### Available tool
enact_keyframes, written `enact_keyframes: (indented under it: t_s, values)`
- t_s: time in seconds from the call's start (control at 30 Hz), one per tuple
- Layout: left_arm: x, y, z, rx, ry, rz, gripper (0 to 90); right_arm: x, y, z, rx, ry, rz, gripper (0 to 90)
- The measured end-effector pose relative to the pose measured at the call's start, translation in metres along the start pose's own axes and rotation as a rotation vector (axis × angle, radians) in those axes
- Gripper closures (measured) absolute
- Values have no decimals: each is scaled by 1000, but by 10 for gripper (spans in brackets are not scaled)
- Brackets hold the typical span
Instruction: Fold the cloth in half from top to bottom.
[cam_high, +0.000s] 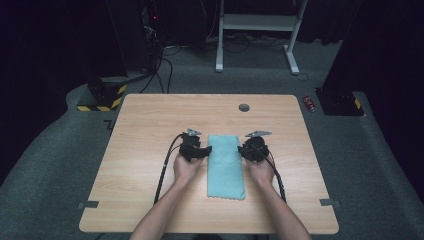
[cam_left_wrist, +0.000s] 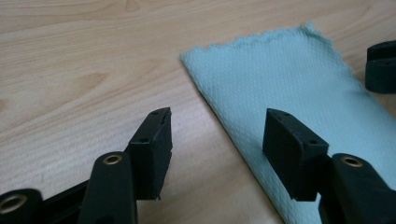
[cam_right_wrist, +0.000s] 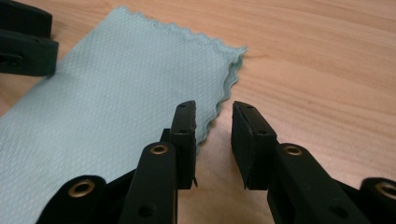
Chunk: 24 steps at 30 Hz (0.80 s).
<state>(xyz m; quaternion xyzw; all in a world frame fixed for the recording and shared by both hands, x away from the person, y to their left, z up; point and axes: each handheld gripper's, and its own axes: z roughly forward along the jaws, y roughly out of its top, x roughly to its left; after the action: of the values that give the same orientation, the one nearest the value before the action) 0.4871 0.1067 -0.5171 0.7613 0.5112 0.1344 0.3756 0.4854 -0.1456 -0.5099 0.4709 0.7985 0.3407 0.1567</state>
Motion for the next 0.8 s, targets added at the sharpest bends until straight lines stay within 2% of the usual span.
enact_keyframes:
  t_s: [0.1,0.2,0.3,0.4,0.47,0.53,0.6,0.67,0.8]
  values:
    - [2,7,6,11,11,13,431,-1,2,3,-11,-22,0,702]
    - [3,12,10,13,22,12,434,-4,5,10,11,-23,5,690]
    - [2,19,15,37,42,37,434,-4,11,14,19,-31,-5,681]
    - [2,21,18,33,49,37,438,-5,16,19,29,-30,-9,665]
    - [1,25,20,44,55,46,441,-5,21,22,32,-41,-28,661]
    - [0,28,22,58,62,64,448,-6,24,25,42,-35,-23,648]
    - [-1,29,24,53,70,74,482,-7,29,28,49,-26,-13,649]
    - [1,29,25,49,64,65,501,-8,30,31,36,-25,-5,654]
    - [-2,30,27,43,80,94,522,-6,31,34,28,-37,-35,663]
